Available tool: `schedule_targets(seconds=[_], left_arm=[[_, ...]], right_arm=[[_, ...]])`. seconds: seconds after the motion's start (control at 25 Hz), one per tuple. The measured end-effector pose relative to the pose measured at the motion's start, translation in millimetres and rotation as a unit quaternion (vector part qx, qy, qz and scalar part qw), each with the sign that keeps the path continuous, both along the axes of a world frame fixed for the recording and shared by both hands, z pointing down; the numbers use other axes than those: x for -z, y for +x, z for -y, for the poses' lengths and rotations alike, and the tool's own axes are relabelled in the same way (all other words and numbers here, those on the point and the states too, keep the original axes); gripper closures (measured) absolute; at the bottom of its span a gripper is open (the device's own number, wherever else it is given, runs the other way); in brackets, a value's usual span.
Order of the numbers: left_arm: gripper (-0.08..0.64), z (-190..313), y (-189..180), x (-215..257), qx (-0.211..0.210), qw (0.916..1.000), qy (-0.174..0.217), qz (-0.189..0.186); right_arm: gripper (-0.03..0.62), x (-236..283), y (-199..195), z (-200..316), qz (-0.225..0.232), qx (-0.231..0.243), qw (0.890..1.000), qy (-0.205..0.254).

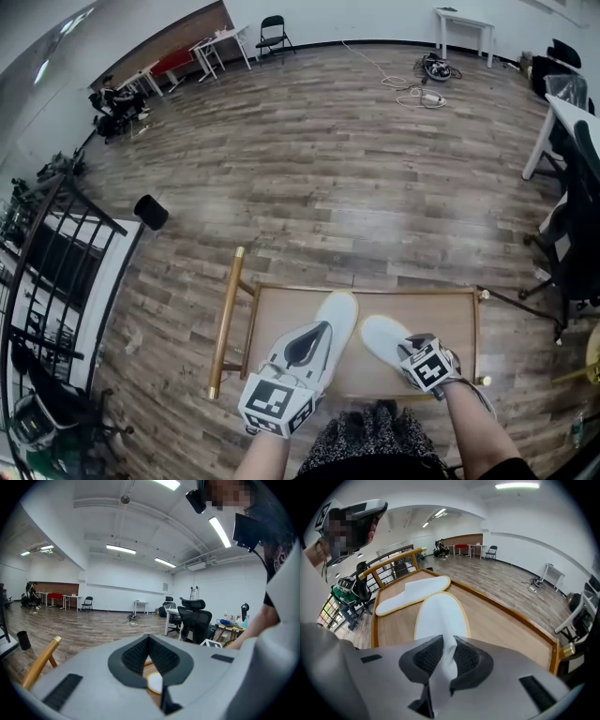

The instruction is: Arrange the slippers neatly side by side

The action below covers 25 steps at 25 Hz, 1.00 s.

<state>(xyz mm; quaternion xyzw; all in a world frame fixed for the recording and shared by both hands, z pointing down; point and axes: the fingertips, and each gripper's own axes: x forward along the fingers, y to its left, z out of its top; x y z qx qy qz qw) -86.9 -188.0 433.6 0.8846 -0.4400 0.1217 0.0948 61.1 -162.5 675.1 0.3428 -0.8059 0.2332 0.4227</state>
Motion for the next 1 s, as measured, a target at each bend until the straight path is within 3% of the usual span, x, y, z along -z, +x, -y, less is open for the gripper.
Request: schedule_targets(seconds=[0.12, 0.28, 0.4, 0.6, 0.72, 1.0], left_arm=[[0.566, -0.9, 2.5, 0.3, -0.004, 1.0000, 0.000, -0.001], [0.566, 0.1, 11.2, 2.6, -0.013, 0.9999, 0.003, -0.008], [0.566, 1.4, 16.0, 5.0, -0.019, 0.9997, 0.008, -0.012], [0.566, -0.5, 22.3, 5.1, -0.025, 0.9995, 0.009, -0.018], [0.566, -0.6, 21.6, 5.6, -0.027, 0.9994, 0.010, -0.019], [0.566, -0.8, 12.5, 6.7, -0.019, 0.9997, 0.009, -0.014]], right_arm=[[0.555, 3.8, 3.8, 4.1, 0.000, -0.037, 0.999, -0.005], [0.566, 13.9, 32.3, 14.1, 0.009, -0.138, 0.990, -0.010], [0.568, 26.6, 61.7, 17.9, 0.019, -0.220, 0.975, -0.013], [0.568, 24.3, 115.7, 6.8, 0.018, -0.340, 0.940, -0.036], [0.568, 17.7, 136.7, 1.7, 0.008, -0.370, 0.928, -0.042], [0.567, 5.4, 167.2, -0.7, -0.029, -0.392, 0.919, -0.041]])
